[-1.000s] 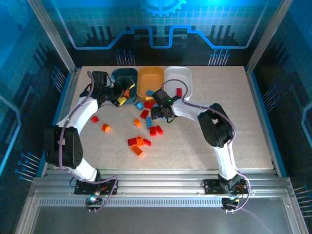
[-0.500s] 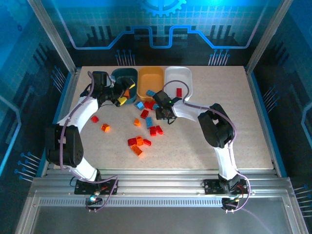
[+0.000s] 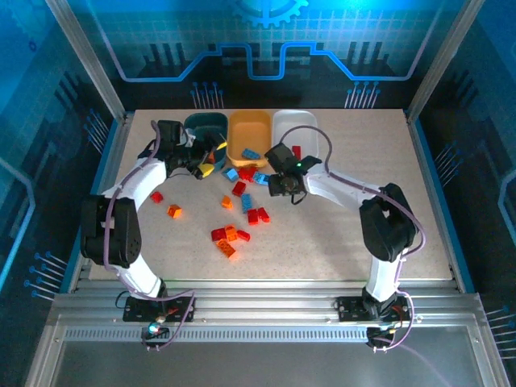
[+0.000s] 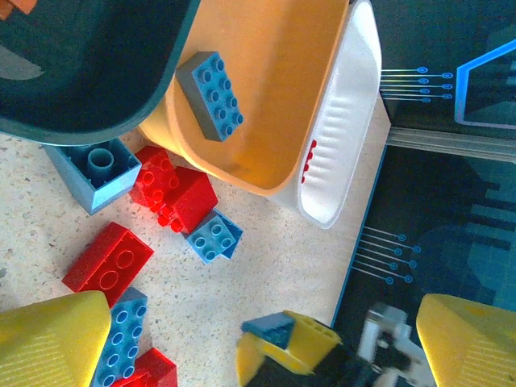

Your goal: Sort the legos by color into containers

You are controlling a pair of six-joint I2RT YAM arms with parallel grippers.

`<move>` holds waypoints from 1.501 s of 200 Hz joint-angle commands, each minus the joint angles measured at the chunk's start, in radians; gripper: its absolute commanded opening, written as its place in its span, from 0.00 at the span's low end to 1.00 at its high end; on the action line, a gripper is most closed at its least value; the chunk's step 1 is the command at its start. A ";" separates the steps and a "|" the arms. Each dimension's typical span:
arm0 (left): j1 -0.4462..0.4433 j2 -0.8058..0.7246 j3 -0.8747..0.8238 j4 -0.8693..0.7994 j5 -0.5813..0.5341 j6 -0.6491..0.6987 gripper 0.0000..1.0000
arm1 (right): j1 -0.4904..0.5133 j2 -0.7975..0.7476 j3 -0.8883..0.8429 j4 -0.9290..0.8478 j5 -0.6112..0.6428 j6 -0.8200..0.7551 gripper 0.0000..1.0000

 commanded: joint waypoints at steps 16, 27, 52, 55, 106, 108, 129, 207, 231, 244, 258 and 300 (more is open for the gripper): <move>0.003 0.020 0.038 -0.025 0.034 0.036 0.99 | -0.128 0.054 0.177 -0.062 0.020 -0.091 0.54; 0.002 0.016 0.042 -0.030 0.034 0.042 0.99 | -0.171 0.114 0.255 -0.065 0.017 -0.106 0.54; -0.003 0.014 0.063 -0.063 0.024 0.080 0.99 | -0.240 0.257 0.425 -0.084 -0.023 -0.091 0.53; -0.003 0.014 0.067 -0.067 0.023 0.084 0.99 | -0.245 0.277 0.446 -0.089 -0.023 -0.090 0.53; -0.016 0.018 0.080 -0.078 0.023 0.127 0.99 | -0.270 0.443 0.714 -0.220 0.008 -0.068 0.53; -0.017 0.017 0.081 -0.077 0.024 0.128 0.99 | -0.271 0.440 0.711 -0.220 0.010 -0.067 0.53; -0.034 0.020 0.082 -0.086 0.003 0.160 0.99 | -0.246 0.344 0.642 -0.229 0.006 -0.062 0.52; -0.067 -0.014 0.082 -0.113 -0.059 0.216 0.99 | -0.087 0.437 0.677 -0.021 -0.091 -0.144 0.53; -0.066 -0.040 0.089 -0.141 -0.097 0.255 0.99 | -0.070 0.591 0.890 -0.116 -0.081 -0.177 0.56; -0.066 -0.055 0.091 -0.142 -0.102 0.267 0.99 | -0.072 0.640 0.969 -0.158 -0.077 -0.183 0.58; -0.069 -0.071 0.076 -0.126 -0.108 0.277 0.99 | -0.078 0.653 1.003 -0.148 -0.096 -0.210 0.74; -0.062 -0.050 0.086 -0.104 -0.078 0.265 0.99 | -0.059 0.521 0.948 -0.104 -0.075 -0.266 0.92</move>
